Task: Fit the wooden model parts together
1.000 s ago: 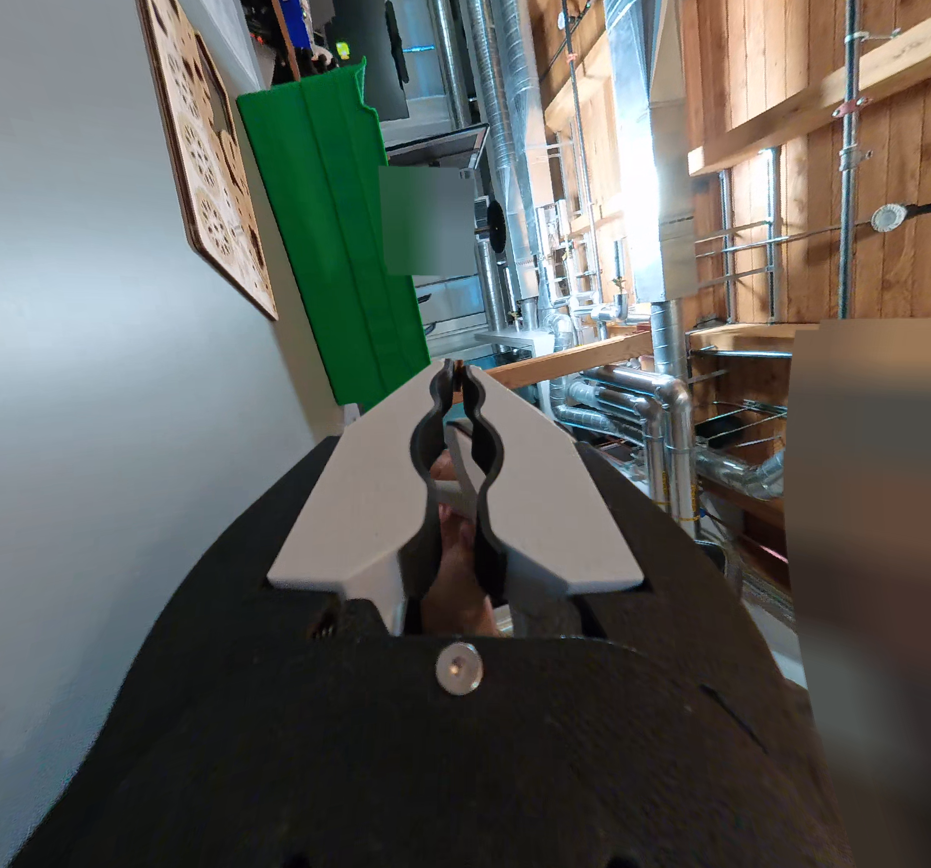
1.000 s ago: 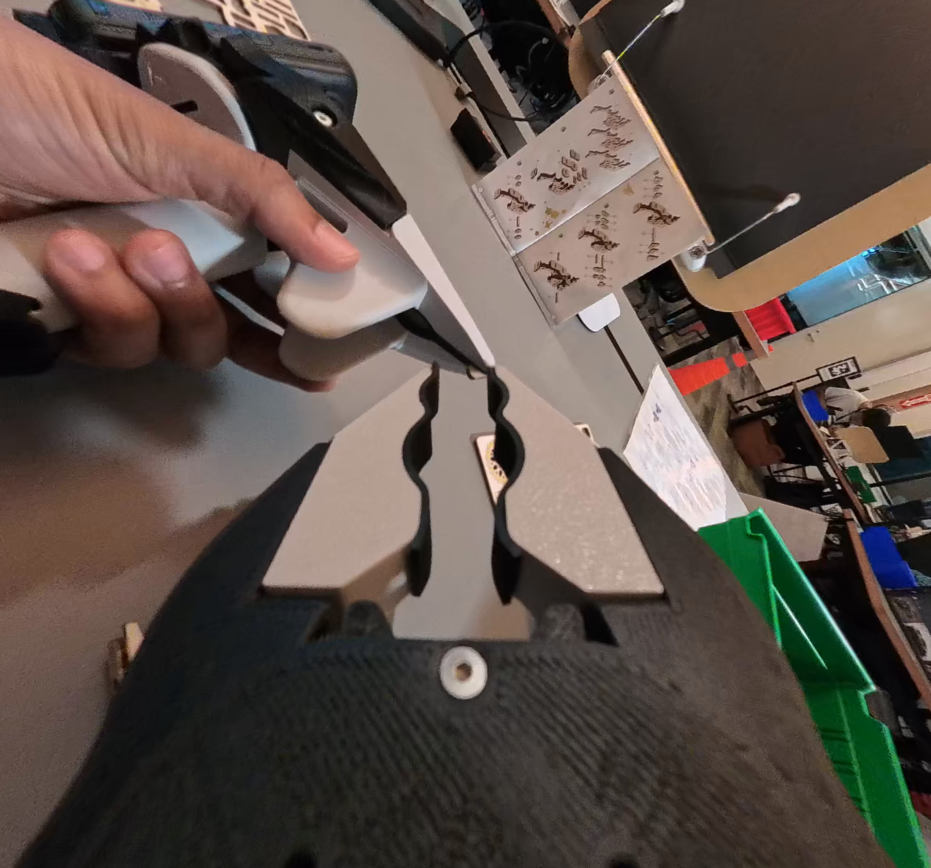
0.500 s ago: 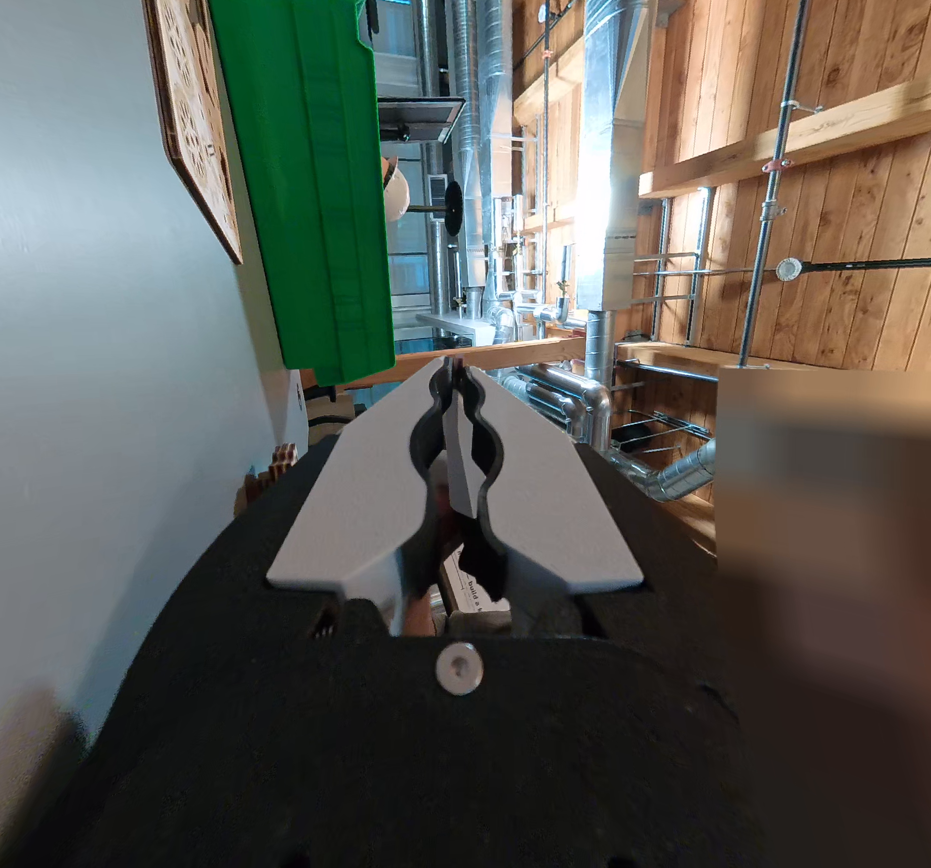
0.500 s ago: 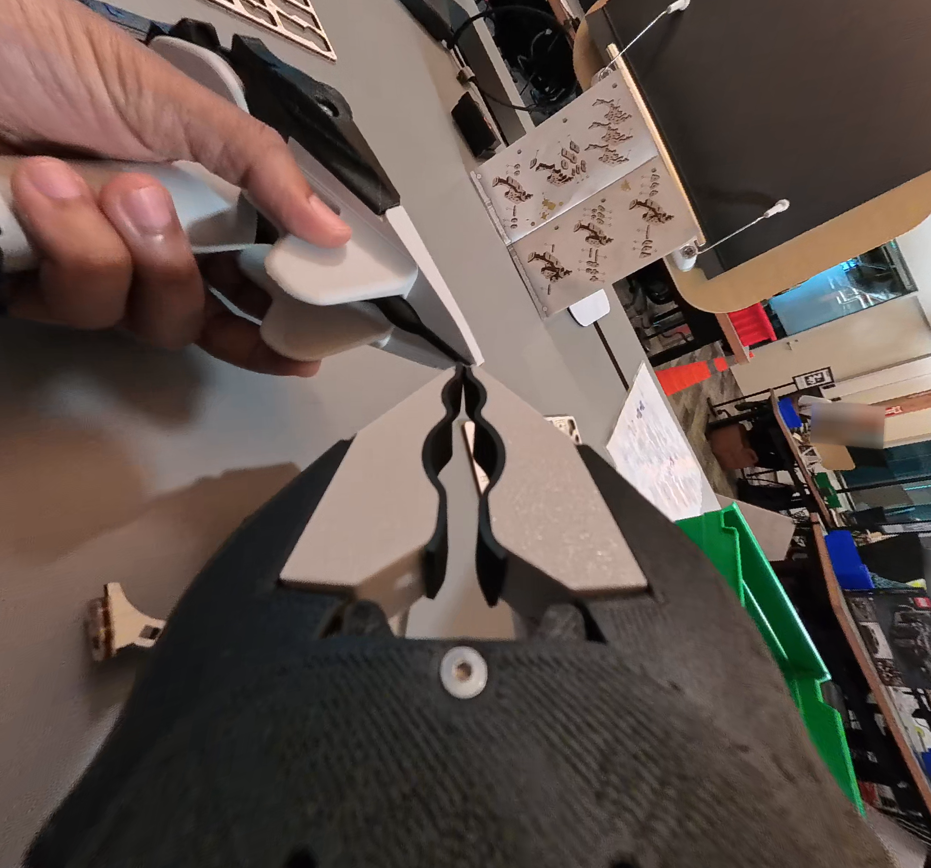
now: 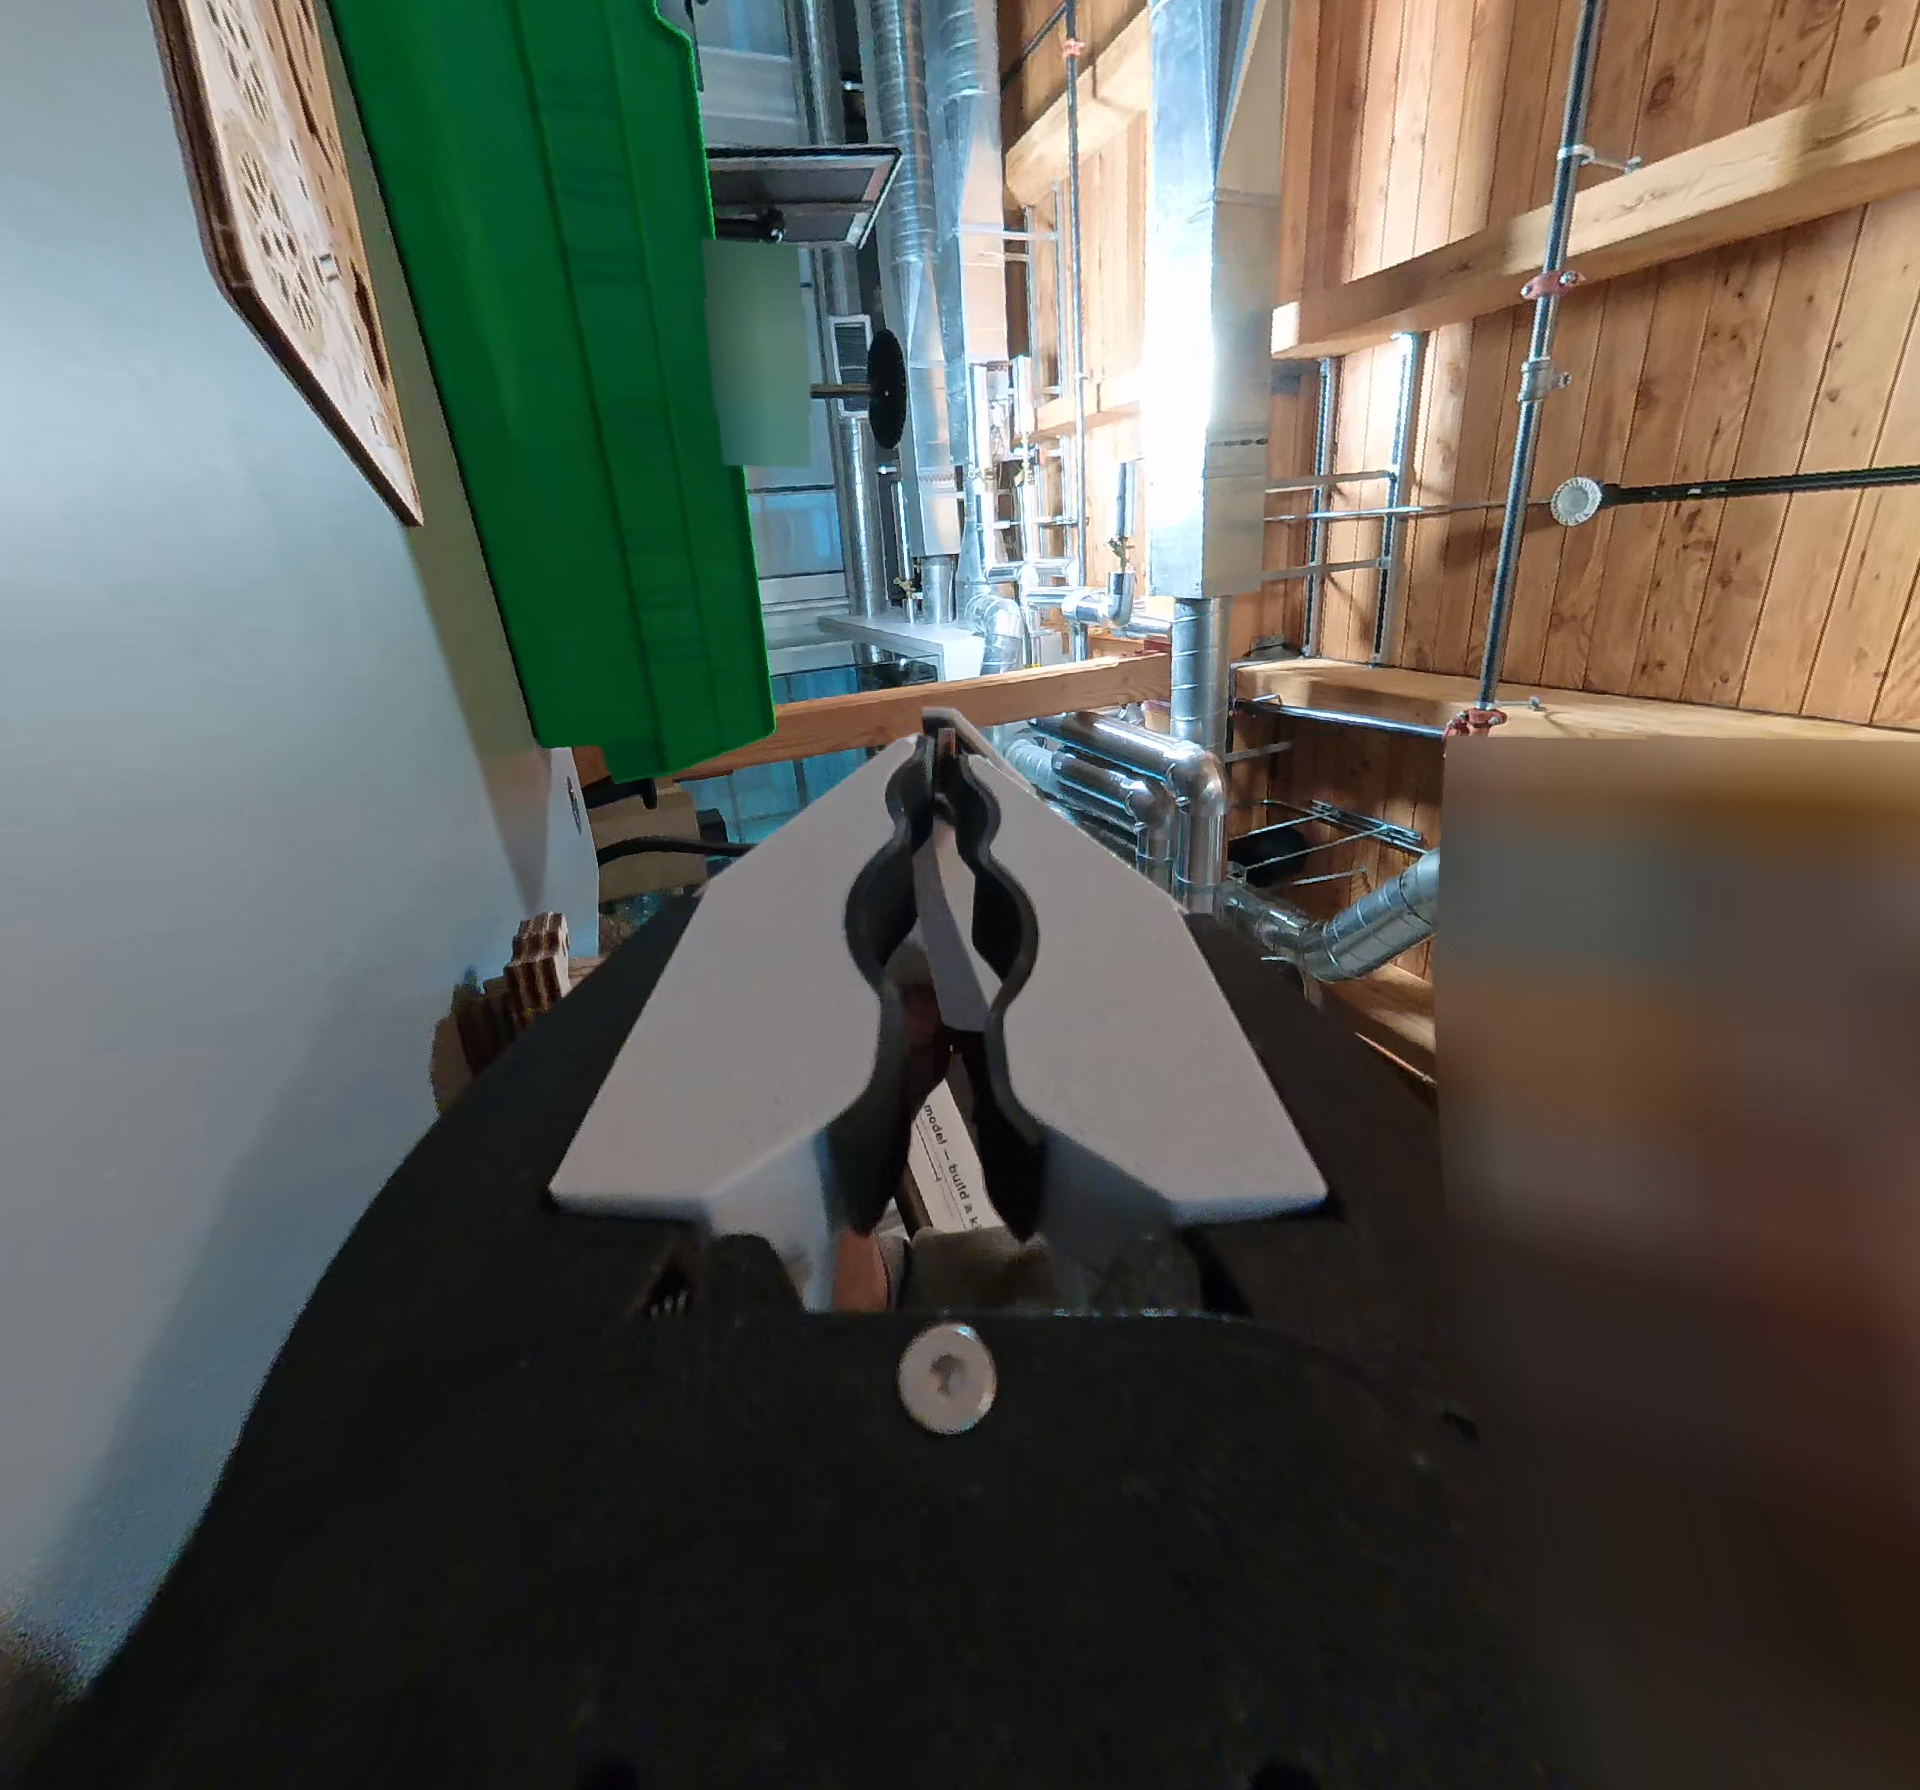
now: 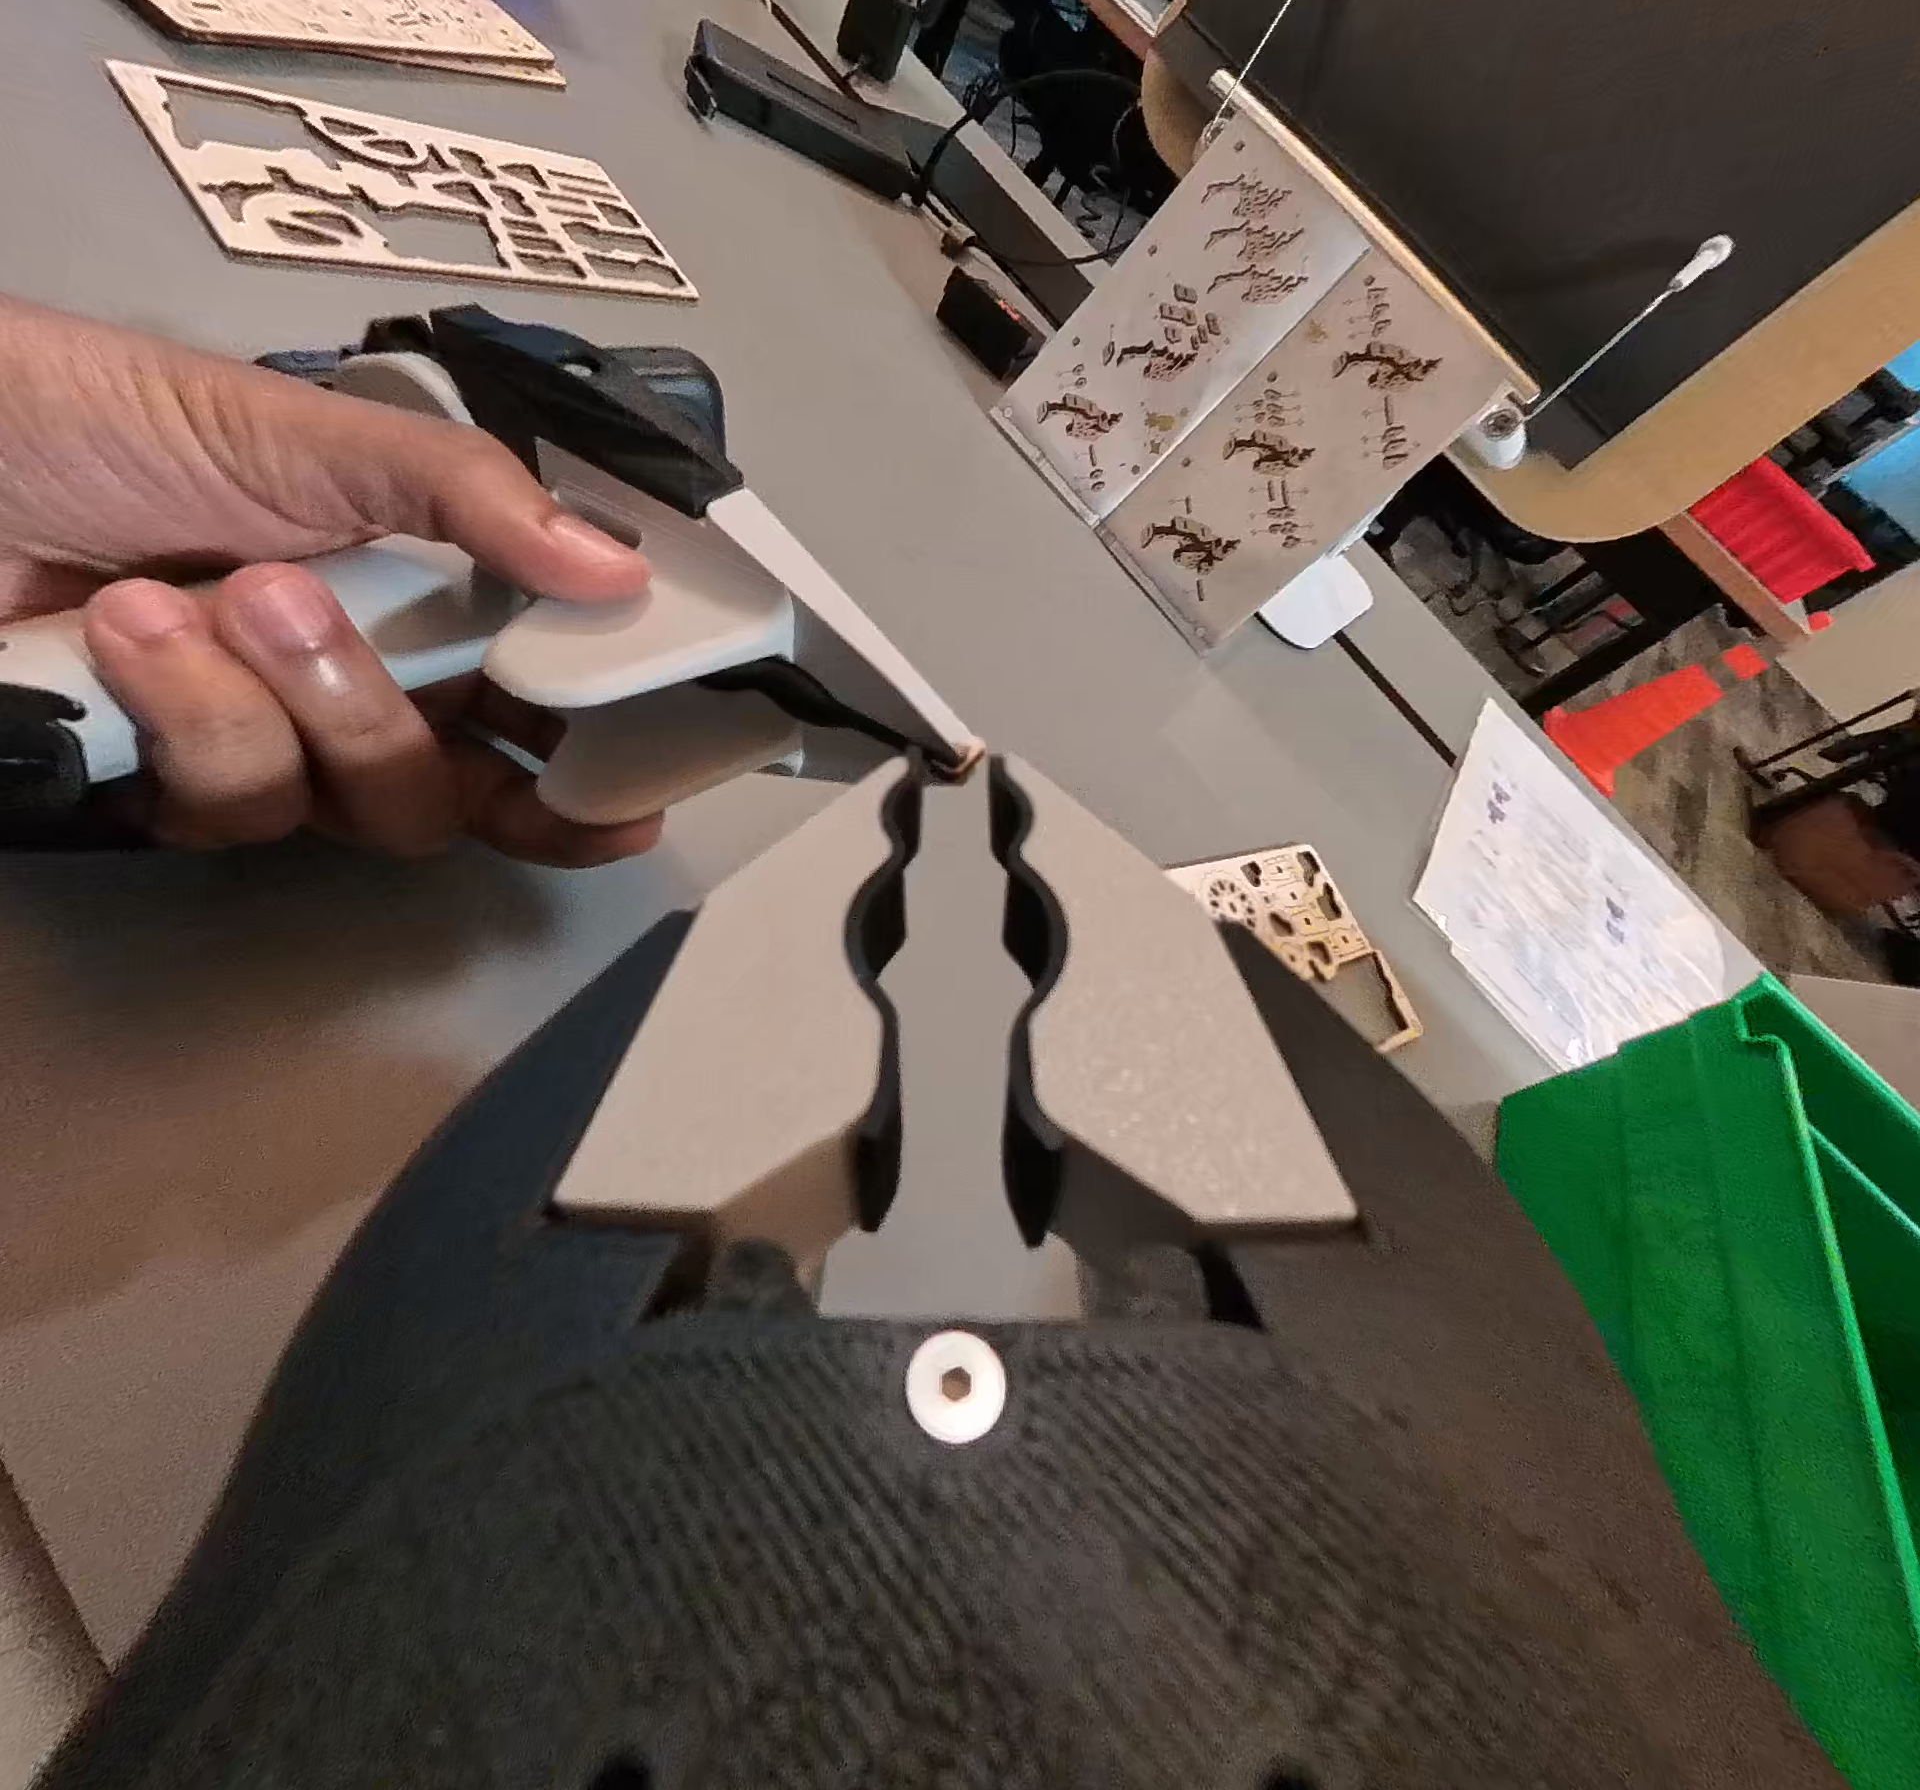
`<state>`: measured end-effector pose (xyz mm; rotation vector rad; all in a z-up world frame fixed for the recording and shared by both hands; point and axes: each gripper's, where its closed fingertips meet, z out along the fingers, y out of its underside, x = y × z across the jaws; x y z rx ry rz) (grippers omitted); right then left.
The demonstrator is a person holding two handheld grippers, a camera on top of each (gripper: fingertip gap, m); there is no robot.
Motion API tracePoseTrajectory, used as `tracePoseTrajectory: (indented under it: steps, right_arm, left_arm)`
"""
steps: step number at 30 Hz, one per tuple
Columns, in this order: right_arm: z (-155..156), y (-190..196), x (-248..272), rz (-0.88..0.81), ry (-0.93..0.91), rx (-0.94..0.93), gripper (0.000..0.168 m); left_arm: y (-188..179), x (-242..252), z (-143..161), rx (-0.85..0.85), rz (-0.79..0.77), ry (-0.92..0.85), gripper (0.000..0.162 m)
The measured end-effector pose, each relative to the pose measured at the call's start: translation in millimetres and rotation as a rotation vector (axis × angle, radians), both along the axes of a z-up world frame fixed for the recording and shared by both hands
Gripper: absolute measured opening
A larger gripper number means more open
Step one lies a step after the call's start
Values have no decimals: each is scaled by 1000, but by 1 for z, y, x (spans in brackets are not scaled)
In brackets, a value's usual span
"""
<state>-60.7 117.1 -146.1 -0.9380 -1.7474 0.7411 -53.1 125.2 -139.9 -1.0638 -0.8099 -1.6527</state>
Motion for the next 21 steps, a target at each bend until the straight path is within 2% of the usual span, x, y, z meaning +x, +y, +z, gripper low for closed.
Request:
tracePoseTrajectory:
  steps: [1,6,10,13,15,18,21]
  right_arm:
    - [1,-1,1,5,3,-1,7]
    - [4,0,3,9,8,-26,6]
    - [7,2,5,32,-4,-224,6]
    - [12,-2,8,108,-38,-570,6]
    - [23,1,12,172,-33,-822,6]
    - [37,10,21,267,-23,-1114,6]
    - [33,4,27,360,-119,-1302,5]
  left_arm:
    - [0,1,0,3,-5,-2,2]
    - [0,0,3,16,-8,9,4]
    - [-3,-19,4,20,72,63,21]
    - [-5,-20,17,65,76,300,21]
    - [-5,-11,23,95,50,558,19]
    - [-4,-3,13,81,45,960,19]
    - [-9,6,16,133,38,1086,21]
